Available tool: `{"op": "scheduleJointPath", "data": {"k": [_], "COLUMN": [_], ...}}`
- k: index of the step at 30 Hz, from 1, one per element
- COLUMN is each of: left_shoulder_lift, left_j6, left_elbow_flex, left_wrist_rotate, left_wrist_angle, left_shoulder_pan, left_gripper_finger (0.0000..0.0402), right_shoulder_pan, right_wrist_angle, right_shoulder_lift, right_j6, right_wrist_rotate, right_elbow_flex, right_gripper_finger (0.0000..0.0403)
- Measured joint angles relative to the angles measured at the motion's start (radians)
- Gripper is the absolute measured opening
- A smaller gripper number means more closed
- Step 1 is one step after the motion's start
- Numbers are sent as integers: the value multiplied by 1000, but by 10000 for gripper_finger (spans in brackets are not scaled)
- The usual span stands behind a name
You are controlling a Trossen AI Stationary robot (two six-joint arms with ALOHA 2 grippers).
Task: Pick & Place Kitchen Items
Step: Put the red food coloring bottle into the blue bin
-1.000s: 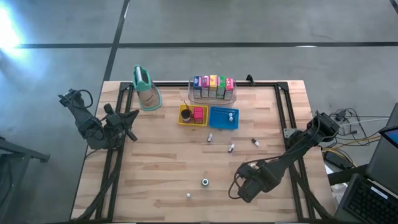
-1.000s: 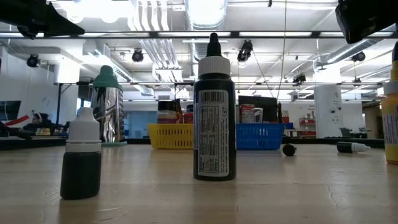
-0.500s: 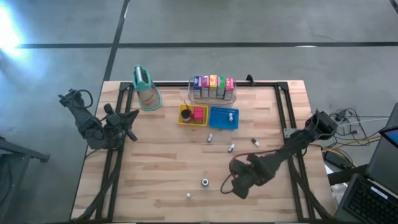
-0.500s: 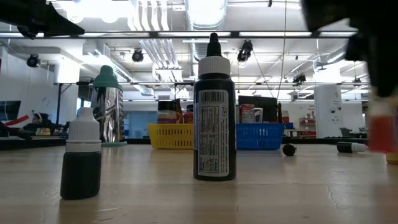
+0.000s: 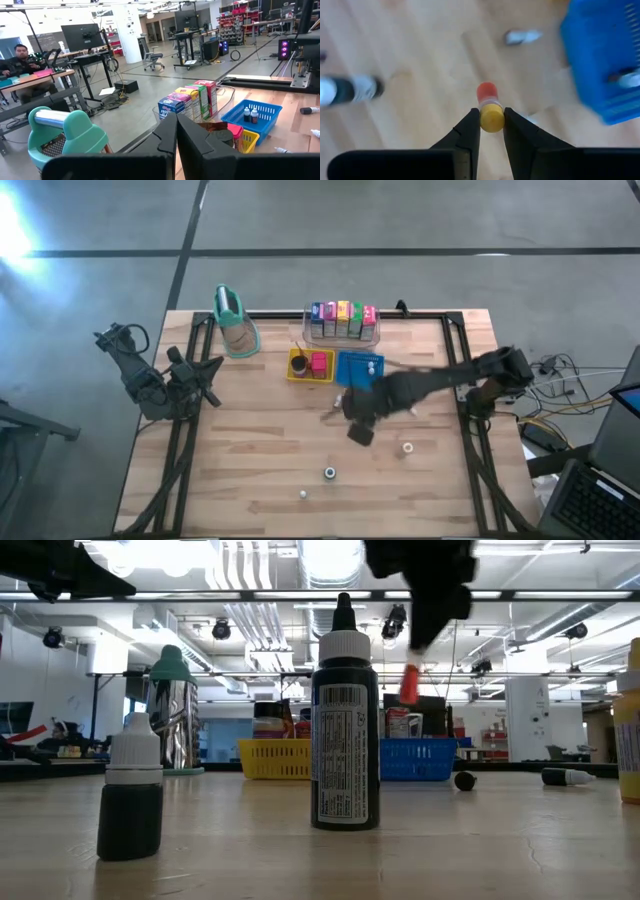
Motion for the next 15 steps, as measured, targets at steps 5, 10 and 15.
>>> {"op": "scheduleJointPath", "data": {"k": [5, 10, 15], "left_shoulder_lift": [0, 0, 0], "left_j6": [0, 0, 0], "left_elbow_flex": [0, 0, 0], "left_wrist_rotate": [0, 0, 0], "left_wrist_angle": [0, 0, 0], "left_shoulder_pan": [0, 0, 0], "left_gripper_finger": [14, 14, 14], "right_shoulder_pan": [-139, -269, -363], "right_wrist_angle": [-29, -30, -32], "right_shoulder_lift": [0, -1, 2], "right_j6": [-77, -134, -156], "right_wrist_rotate": [0, -9, -20], "right_elbow_flex": [61, 63, 49], "right_gripper_finger": [76, 66, 66]}}
